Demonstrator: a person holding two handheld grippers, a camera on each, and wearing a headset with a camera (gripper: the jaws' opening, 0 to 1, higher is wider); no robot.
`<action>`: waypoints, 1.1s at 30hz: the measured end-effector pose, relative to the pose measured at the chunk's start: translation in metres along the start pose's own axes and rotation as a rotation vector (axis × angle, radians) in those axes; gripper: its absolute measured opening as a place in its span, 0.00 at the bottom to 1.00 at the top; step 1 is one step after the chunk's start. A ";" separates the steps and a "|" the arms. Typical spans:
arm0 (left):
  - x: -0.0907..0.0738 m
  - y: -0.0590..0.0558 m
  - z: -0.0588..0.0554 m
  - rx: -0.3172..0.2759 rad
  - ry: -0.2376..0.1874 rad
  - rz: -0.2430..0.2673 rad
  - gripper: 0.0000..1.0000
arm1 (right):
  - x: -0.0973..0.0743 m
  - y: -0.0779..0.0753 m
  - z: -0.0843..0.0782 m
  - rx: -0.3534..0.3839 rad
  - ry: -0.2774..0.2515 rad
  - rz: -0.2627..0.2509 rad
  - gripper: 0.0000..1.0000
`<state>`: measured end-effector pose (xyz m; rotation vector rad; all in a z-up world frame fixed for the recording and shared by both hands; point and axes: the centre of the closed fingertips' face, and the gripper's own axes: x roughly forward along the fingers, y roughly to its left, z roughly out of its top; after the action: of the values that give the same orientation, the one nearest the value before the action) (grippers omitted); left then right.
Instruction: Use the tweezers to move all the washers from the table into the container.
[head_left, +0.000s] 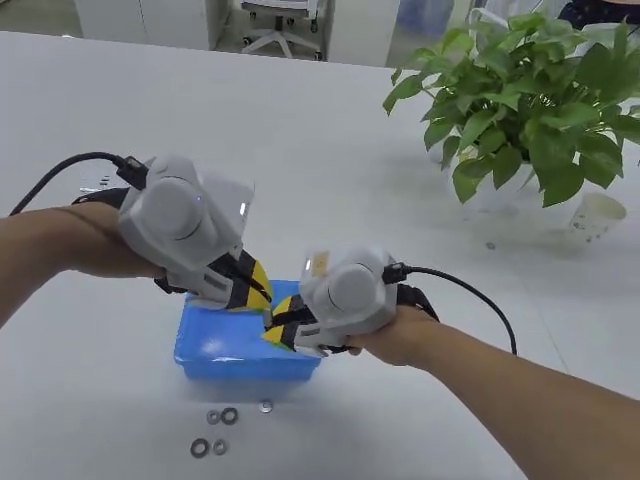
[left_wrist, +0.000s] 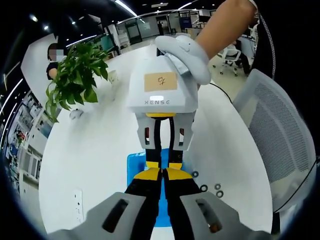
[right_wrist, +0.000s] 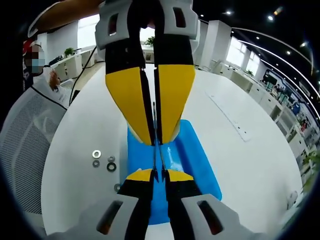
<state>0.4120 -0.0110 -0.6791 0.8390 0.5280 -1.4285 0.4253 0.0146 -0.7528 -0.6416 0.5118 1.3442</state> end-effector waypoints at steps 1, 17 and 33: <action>-0.002 -0.001 0.002 0.000 0.000 0.001 0.06 | -0.001 0.001 0.002 -0.001 -0.003 0.000 0.10; -0.023 -0.022 0.018 0.002 0.019 0.008 0.06 | -0.018 0.021 0.023 -0.021 -0.042 -0.028 0.10; -0.034 -0.039 0.030 0.009 0.016 0.014 0.06 | -0.032 0.039 0.033 -0.036 -0.063 -0.046 0.10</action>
<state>0.3651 -0.0106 -0.6418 0.8606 0.5274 -1.4127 0.3810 0.0181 -0.7119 -0.6351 0.4204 1.3281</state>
